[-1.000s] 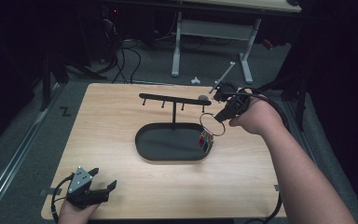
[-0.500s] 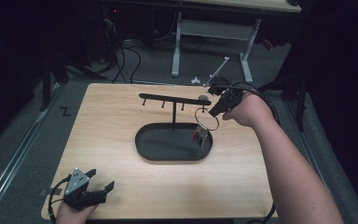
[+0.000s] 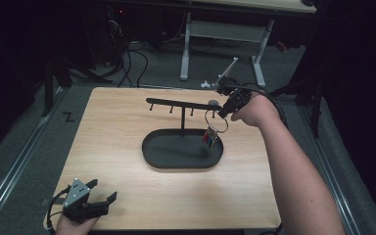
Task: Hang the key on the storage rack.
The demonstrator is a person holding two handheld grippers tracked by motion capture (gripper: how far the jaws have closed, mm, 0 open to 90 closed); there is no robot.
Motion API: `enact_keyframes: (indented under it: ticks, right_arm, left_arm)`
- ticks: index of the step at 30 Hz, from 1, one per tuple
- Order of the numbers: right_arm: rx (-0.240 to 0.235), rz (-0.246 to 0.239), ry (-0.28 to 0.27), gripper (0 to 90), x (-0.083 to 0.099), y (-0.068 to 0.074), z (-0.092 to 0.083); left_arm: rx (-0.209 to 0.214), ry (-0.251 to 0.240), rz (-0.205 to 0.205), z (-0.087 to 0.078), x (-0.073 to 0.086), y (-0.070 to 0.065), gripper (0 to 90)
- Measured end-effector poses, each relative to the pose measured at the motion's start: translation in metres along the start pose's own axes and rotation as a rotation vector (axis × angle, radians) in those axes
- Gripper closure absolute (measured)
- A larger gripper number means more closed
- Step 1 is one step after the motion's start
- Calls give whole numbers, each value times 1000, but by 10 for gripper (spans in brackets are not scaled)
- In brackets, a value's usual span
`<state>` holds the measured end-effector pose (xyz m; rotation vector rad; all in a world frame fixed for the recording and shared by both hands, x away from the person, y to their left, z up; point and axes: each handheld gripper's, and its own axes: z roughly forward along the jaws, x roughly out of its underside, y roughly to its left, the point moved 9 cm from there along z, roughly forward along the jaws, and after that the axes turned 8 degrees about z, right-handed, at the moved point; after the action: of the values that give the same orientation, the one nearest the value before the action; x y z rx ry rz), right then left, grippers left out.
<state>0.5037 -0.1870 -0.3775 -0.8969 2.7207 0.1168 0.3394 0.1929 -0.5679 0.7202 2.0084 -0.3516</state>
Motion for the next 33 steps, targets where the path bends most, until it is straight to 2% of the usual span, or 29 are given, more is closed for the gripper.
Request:
enact_keyframes:
  ticks: [6, 7, 13, 16, 17, 21, 22, 25, 26, 29, 30, 33]
  right_arm:
    - [-18, 3, 13, 873, -5, -1, 11]
    - [-17, -15, 10, 873, -6, -2, 12]
    - [-33, 0, 8, 868, -11, -3, 16]
    - [-28, 12, -1, 844, -12, -2, 15]
    - [-31, 3, -31, 839, -14, -2, 10]
    - [-23, 19, -50, 834, -13, 1, 3]
    - [-26, 2, -64, 809, -12, 5, -2]
    - [-18, 6, -61, 771, -9, 9, -4]
    - [-14, -2, -78, 711, -7, 13, -7]
    - [-18, 12, -84, 705, -5, 18, -9]
    - [-20, -15, -99, 673, -2, 23, -10]
    - [-2, -6, -111, 595, 2, 29, -9]
  left_arm:
    - [0, 0, -3, 0, 1, 0, 150]
    - [1, -1, -5, 1, 1, 0, 150]
    - [2, 6, -5, 0, 2, 1, 151]
    - [3, 7, -4, 1, 2, 1, 151]
    - [3, 7, -4, 1, 2, 1, 151]
    - [1, 1, -1, 1, 1, 0, 151]
    - [3, 4, 1, 2, 1, -1, 150]
    - [4, 9, 6, 3, 0, -2, 150]
    - [5, 9, 6, 3, 0, -2, 150]
    - [4, 10, 7, 3, 1, -2, 150]
    - [5, 10, 7, 3, 1, -2, 150]
    - [8, 11, 7, 2, 1, -2, 150]
